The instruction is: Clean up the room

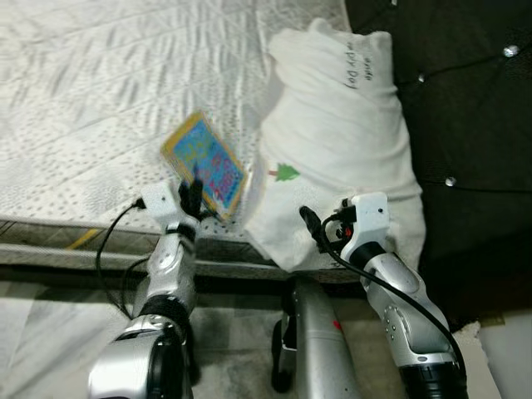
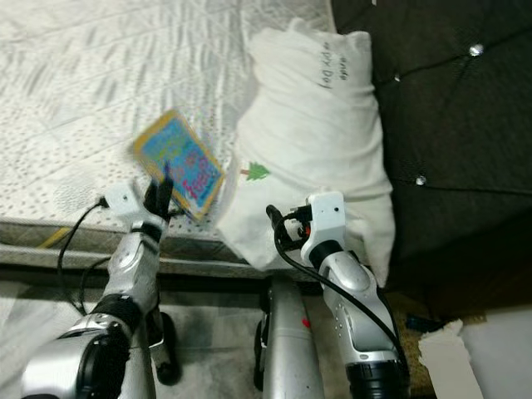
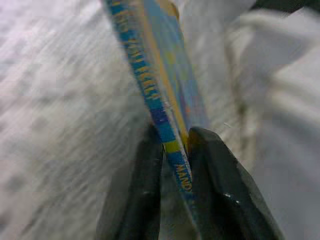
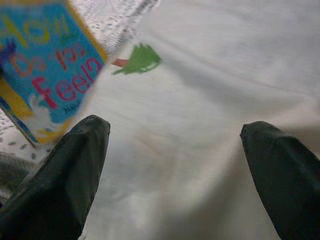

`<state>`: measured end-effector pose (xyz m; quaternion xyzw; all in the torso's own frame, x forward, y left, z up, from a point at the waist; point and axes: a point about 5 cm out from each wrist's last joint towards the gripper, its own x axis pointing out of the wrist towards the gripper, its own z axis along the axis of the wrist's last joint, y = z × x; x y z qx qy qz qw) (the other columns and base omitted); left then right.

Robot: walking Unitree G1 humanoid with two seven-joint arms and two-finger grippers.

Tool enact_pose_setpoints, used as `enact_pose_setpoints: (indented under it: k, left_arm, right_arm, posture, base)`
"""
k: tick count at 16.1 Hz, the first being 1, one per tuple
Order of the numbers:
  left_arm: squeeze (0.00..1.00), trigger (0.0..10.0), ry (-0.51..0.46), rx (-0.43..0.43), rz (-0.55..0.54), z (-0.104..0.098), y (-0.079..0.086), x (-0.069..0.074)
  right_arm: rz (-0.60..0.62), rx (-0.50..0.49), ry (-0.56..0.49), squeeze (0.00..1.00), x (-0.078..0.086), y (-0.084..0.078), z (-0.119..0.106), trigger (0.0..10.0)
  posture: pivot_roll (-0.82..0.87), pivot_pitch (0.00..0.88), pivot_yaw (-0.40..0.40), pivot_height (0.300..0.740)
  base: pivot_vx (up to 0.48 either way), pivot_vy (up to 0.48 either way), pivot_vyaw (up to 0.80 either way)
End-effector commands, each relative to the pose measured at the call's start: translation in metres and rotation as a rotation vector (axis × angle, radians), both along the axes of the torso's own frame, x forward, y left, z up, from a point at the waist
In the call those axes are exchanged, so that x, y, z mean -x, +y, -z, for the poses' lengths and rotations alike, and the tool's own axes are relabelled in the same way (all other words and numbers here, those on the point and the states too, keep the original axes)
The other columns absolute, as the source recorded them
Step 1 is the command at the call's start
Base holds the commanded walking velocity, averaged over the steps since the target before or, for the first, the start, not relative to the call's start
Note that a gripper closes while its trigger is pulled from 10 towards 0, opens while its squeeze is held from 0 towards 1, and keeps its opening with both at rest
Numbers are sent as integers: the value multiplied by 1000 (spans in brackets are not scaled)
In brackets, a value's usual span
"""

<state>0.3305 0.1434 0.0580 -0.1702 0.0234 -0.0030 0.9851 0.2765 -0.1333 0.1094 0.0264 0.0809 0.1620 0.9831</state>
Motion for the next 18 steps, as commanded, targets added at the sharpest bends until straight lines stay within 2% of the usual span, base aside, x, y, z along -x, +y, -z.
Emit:
enact_pose_setpoints:
  k: [1, 6, 7, 9, 11, 12, 16, 18]
  left_arm:
    - [1000, 10000, 61, -17, 45, 10, -11, 5]
    - [1000, 10000, 148, -28, 24, 18, -4, 4]
    - [1000, 10000, 221, -48, 38, 25, -5, 6]
    - [1000, 10000, 238, -49, 59, 26, -7, 6]
    - [1000, 10000, 346, -93, 111, 38, -13, 12]
    - [1000, 10000, 356, -82, 126, 39, -15, 12]
    - [1000, 10000, 419, -129, 163, 43, -19, 13]
    - [1000, 10000, 478, -123, 174, 48, -21, 16]
  right_arm:
    - [18, 5, 9, 0, 1, -5, 3, 10000]
    - [29, -1, -3, 0, -4, -4, 2, 10000]
    - [32, -2, -7, 0, -6, -4, 2, 10000]
    - [33, -3, -9, 0, -9, -3, 2, 10000]
    - [32, -2, -19, 0, -13, -1, 2, 10000]
    - [31, -2, -21, 0, -15, -1, 2, 10000]
    - [36, -2, -38, 0, -23, 3, 1, 10000]
    - [41, -4, -44, 0, -25, 3, 1, 10000]
  posture:
    - [-128, 213, -162, 584]
    - [-121, 201, -150, 584]
    - [-119, 195, -148, 584]
    - [-113, 187, -145, 584]
    - [-106, 176, -142, 584]
    - [-103, 171, -140, 584]
    - [-96, 145, -127, 584]
    - [-99, 136, -123, 584]
  base:
    - [0, 0, 0]
    - [0, 0, 0]
    - [0, 0, 0]
    - [0, 0, 0]
    - [0, 0, 0]
    - [0, 0, 0]
    - [0, 0, 0]
    - [0, 0, 0]
